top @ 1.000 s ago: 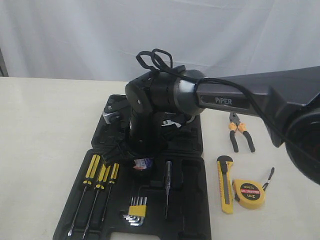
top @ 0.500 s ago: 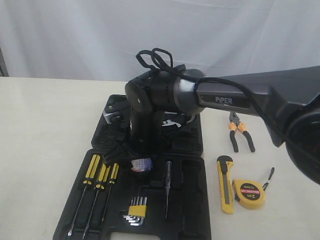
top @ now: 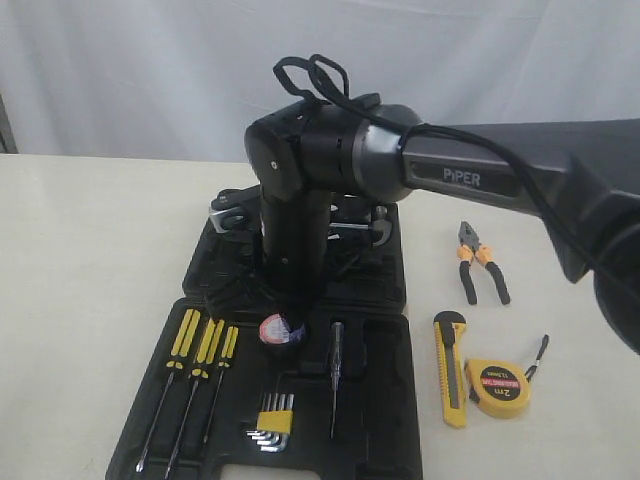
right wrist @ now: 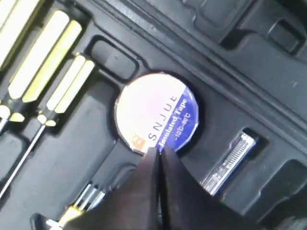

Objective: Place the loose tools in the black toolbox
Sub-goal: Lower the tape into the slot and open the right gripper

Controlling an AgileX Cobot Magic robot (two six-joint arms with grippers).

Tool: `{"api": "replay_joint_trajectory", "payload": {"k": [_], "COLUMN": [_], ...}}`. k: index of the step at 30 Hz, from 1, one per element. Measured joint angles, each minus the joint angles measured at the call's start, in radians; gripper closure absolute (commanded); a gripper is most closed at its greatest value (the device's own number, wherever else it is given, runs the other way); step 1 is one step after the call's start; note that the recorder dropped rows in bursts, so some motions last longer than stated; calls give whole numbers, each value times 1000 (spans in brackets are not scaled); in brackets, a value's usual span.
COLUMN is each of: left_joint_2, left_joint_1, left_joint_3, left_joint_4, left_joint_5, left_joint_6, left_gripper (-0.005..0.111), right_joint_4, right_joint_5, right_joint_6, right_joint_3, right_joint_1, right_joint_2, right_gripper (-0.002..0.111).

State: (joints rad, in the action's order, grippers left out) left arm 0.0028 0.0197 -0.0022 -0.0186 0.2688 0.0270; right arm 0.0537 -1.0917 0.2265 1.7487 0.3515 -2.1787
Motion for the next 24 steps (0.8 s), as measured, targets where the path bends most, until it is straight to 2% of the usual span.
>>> {"api": "replay_joint_trajectory", "payload": {"k": [11,24], "left_joint_2": [0,0], "left_joint_1": [0,0], "left_joint_3": [0,0], "left_joint_4": [0,0], "left_joint_5": [0,0], "left_joint_6": [0,0], "left_gripper": [107,107], "right_joint_4": [-3,-3], "right_joint_5": [47,92], "right_joint_6": [-5,-20], "right_joint_3": [2,5], "right_joint_1": [0,0], "right_joint_2": [-78,-58], "right_gripper": [109,109]}}
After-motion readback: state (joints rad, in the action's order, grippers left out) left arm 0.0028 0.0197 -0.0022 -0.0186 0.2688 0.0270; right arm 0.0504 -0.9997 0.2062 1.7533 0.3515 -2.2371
